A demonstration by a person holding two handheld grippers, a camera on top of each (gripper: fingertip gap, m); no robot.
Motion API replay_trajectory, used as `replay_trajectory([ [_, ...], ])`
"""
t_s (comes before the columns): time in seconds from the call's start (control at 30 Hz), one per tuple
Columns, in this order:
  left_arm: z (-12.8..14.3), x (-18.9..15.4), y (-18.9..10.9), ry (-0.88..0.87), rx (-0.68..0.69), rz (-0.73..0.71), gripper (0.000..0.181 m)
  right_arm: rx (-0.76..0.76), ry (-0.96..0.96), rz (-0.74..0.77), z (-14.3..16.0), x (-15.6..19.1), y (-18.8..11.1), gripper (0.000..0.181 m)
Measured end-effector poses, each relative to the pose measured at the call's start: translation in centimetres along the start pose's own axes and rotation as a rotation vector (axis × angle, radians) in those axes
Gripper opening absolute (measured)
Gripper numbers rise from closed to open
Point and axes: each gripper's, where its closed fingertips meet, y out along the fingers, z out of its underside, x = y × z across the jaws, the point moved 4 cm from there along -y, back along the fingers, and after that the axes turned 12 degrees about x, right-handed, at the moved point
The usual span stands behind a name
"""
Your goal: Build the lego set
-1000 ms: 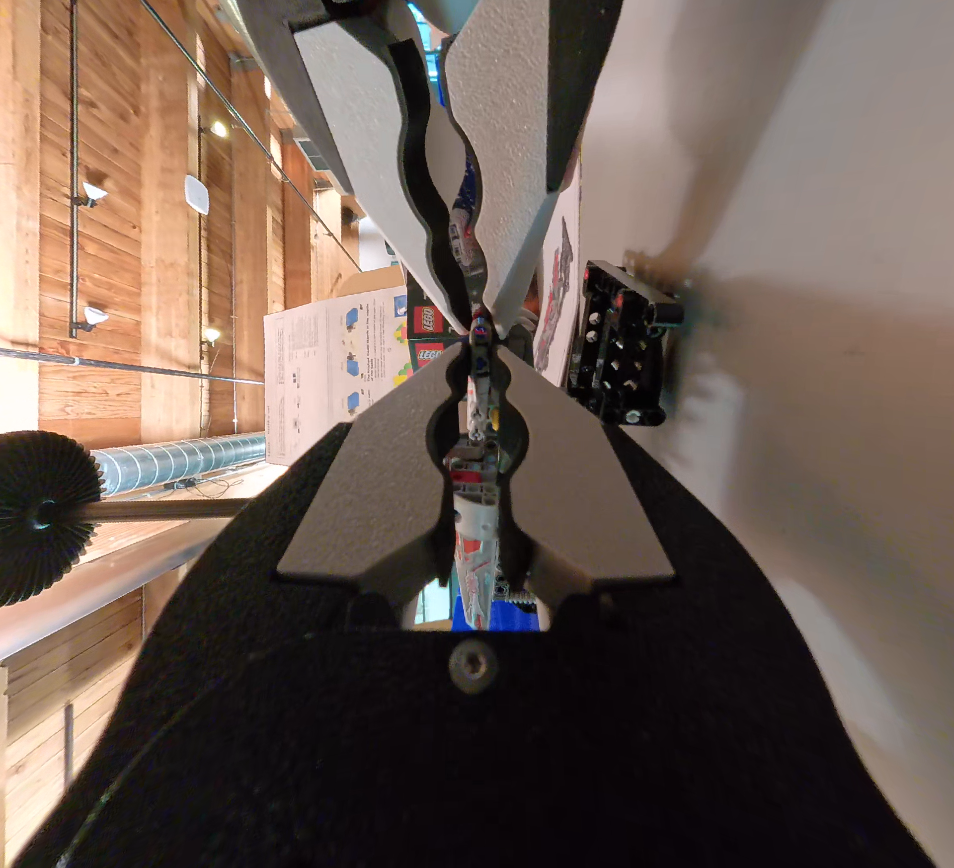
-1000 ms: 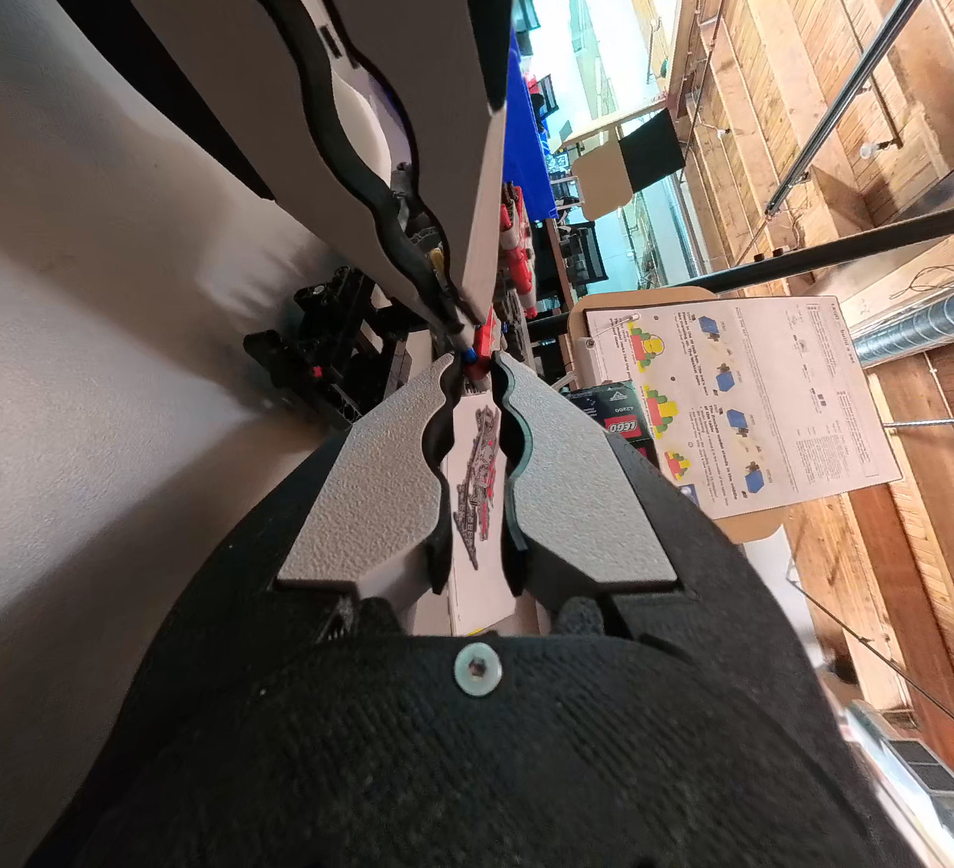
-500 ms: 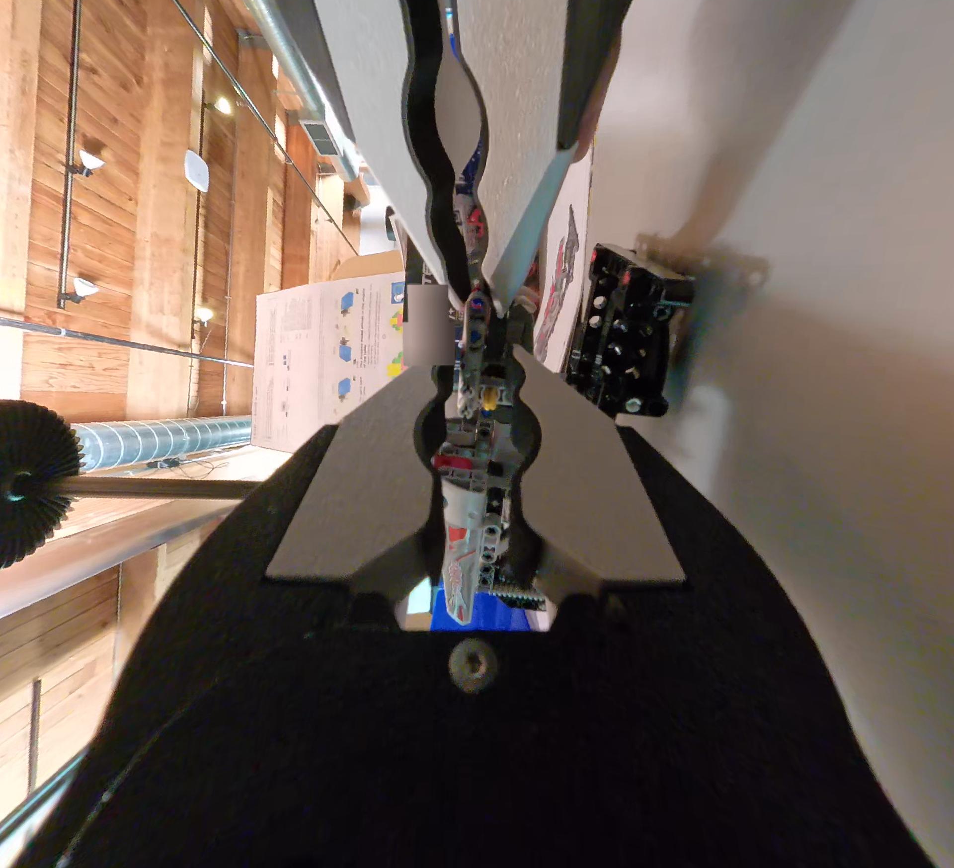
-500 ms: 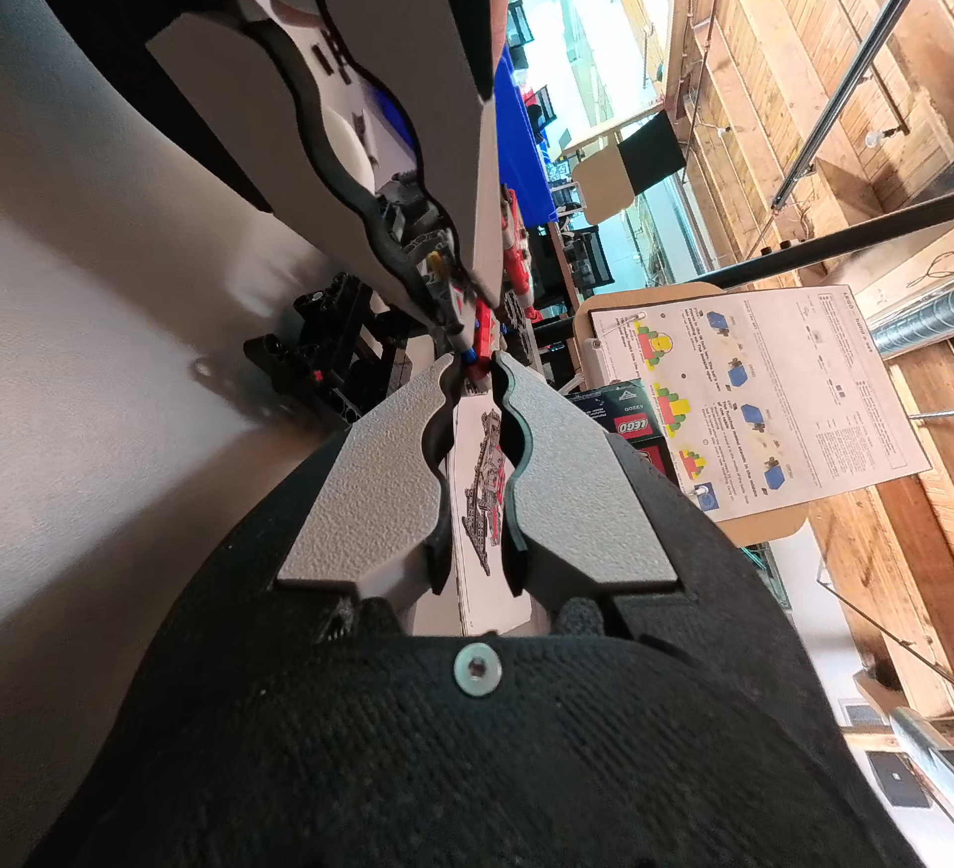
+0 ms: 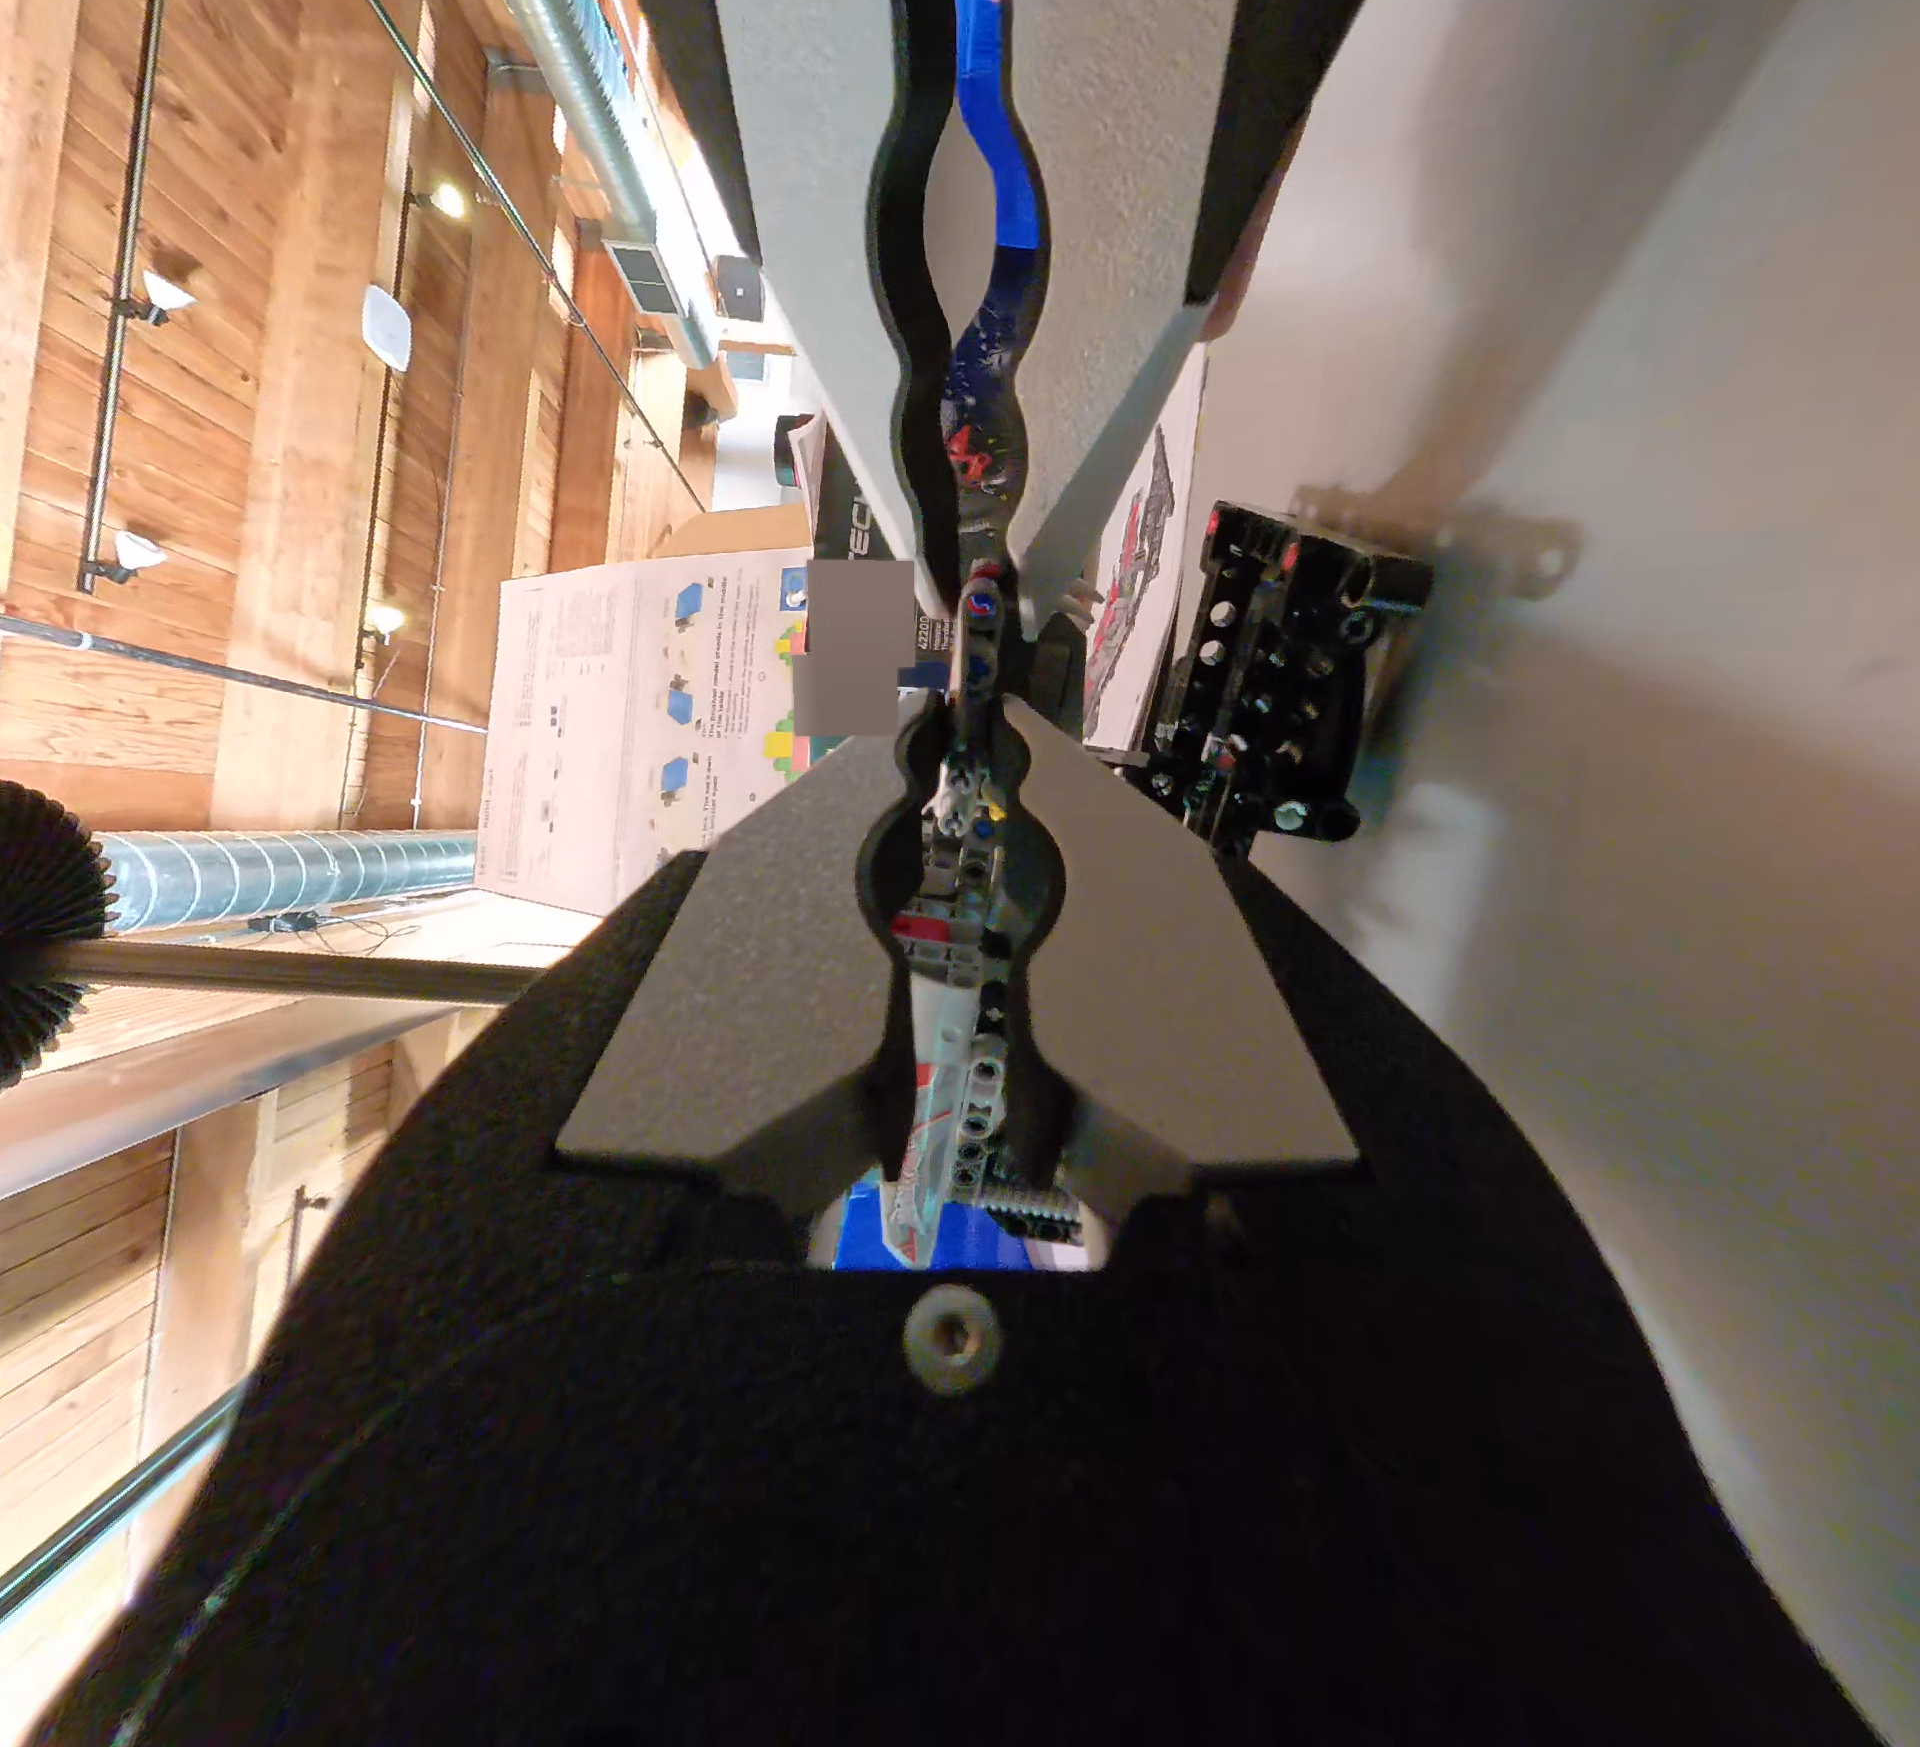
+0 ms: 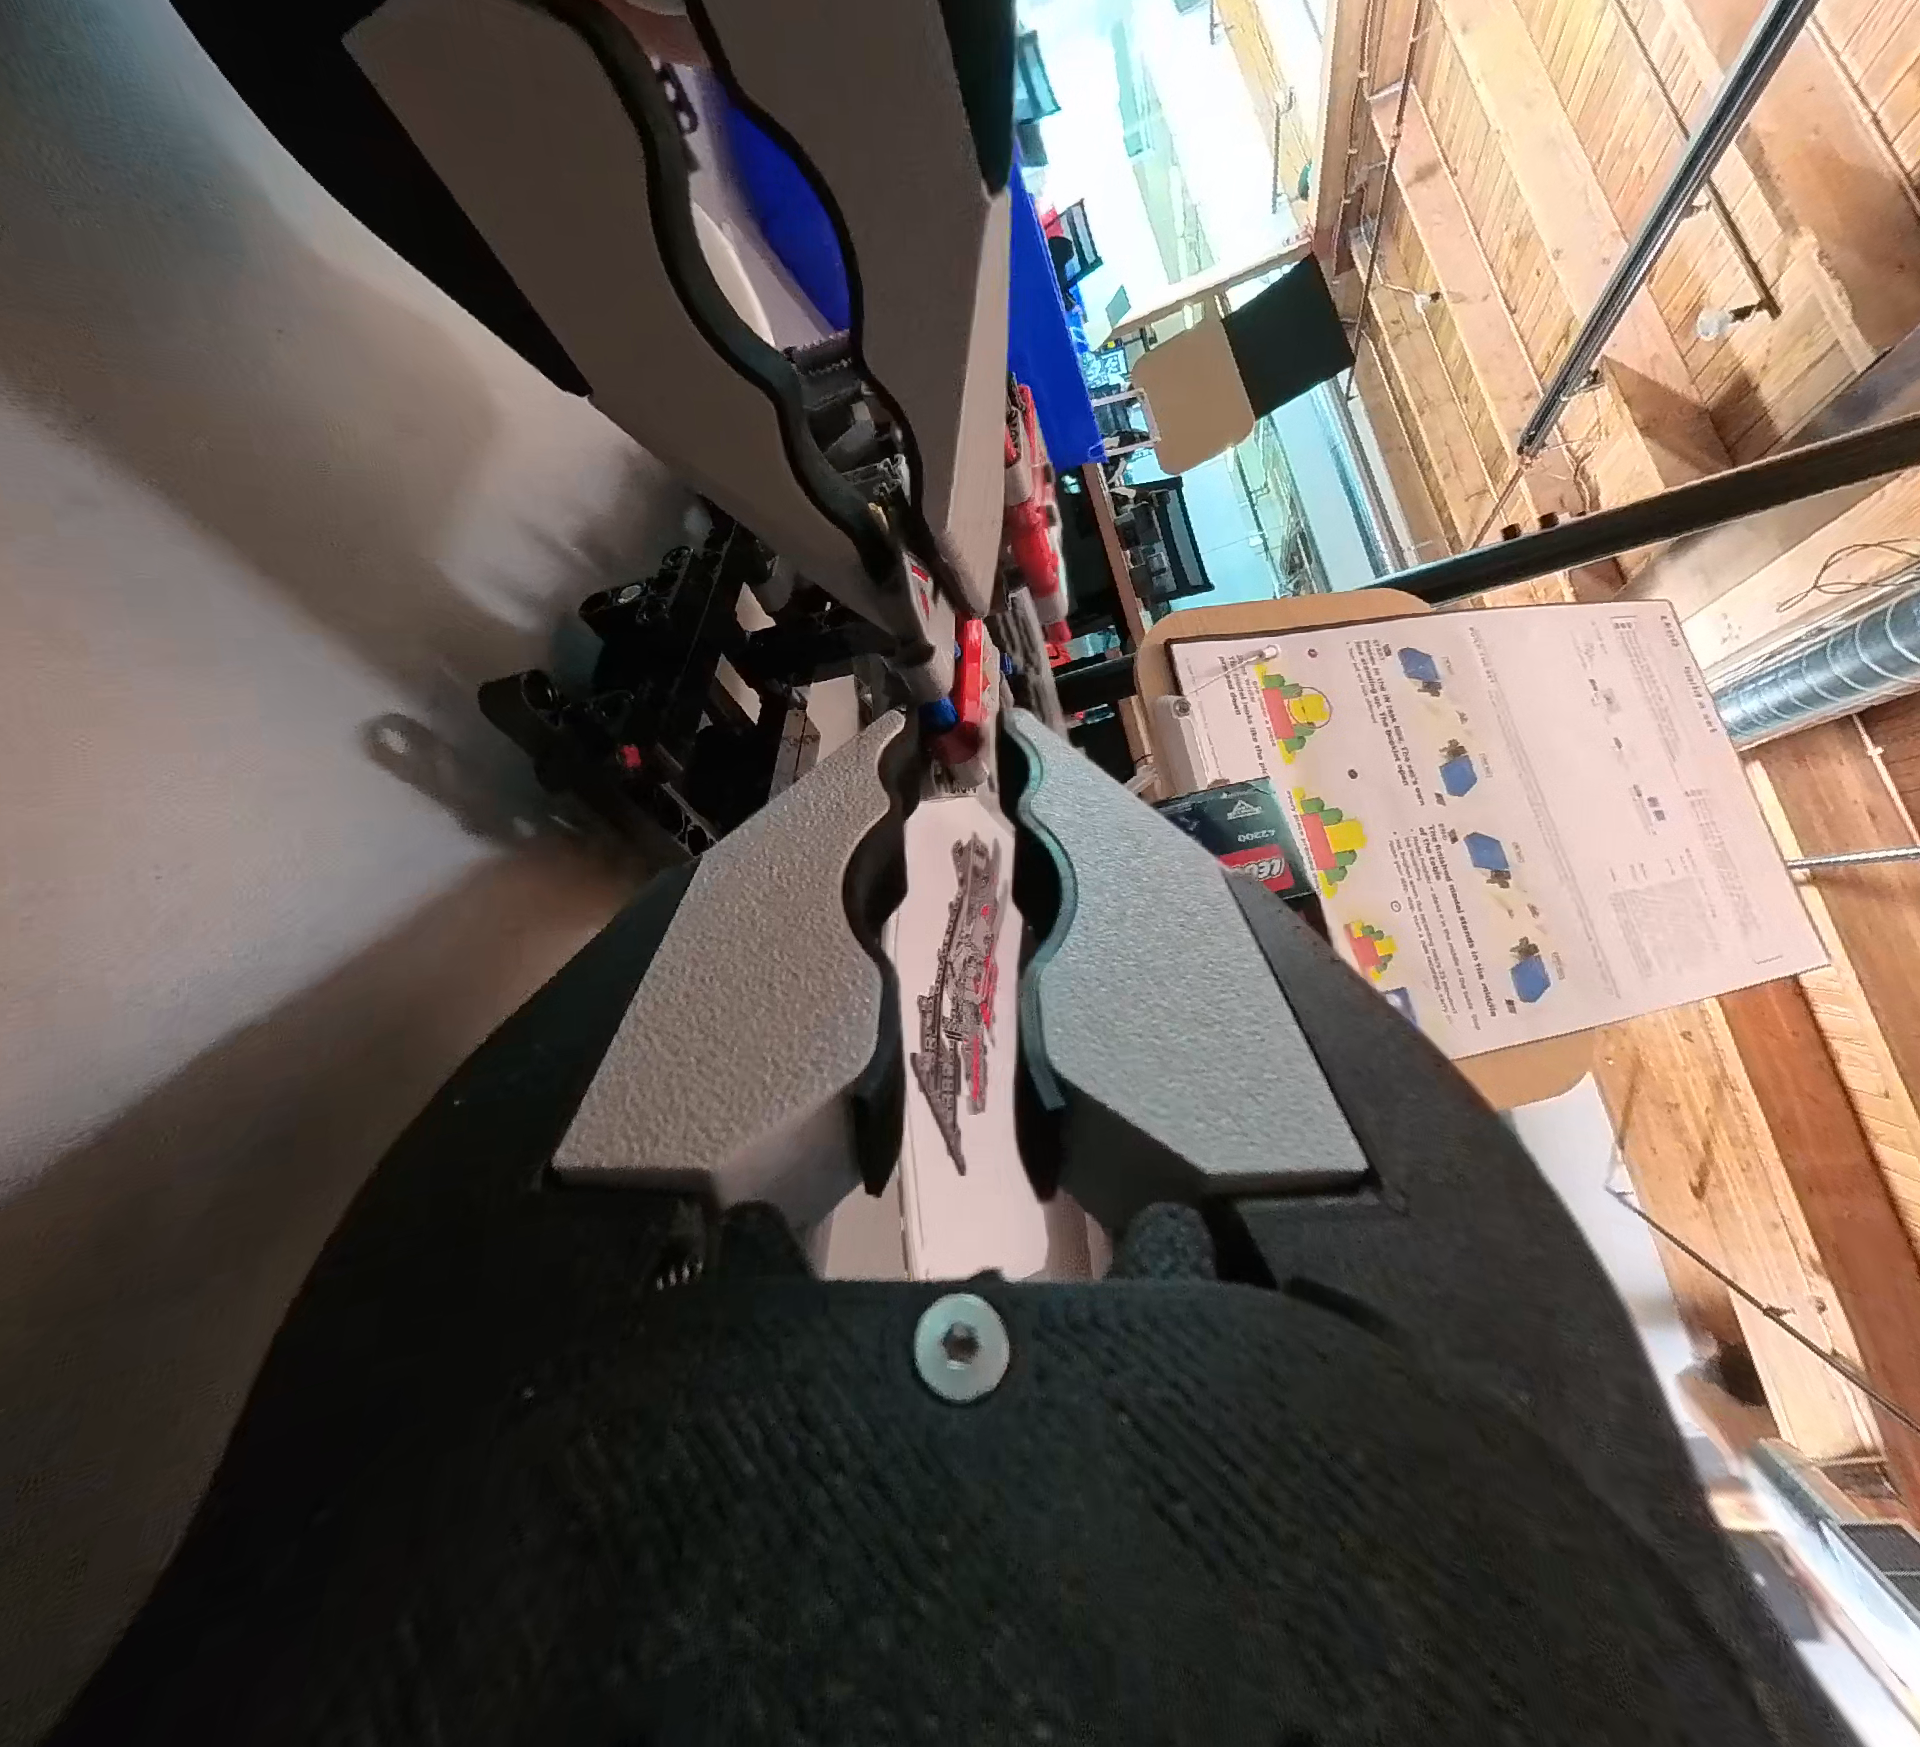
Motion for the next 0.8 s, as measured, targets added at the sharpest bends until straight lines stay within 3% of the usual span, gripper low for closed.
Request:
replay_trajectory([
  [0.57, 0.11, -0.06, -0.10, -0.028, 0.005, 0.015, 0.004, -0.010, -0.005, 0.030, 0.43, -0.38, 0.33, 0.015],
  [0.8, 0.07, -0.13, -0.16, -0.019, 0.009, 0.014, 0.004, 0.005, 0.000, 0.049, 0.43, -0.42, 0.25, 0.026],
])
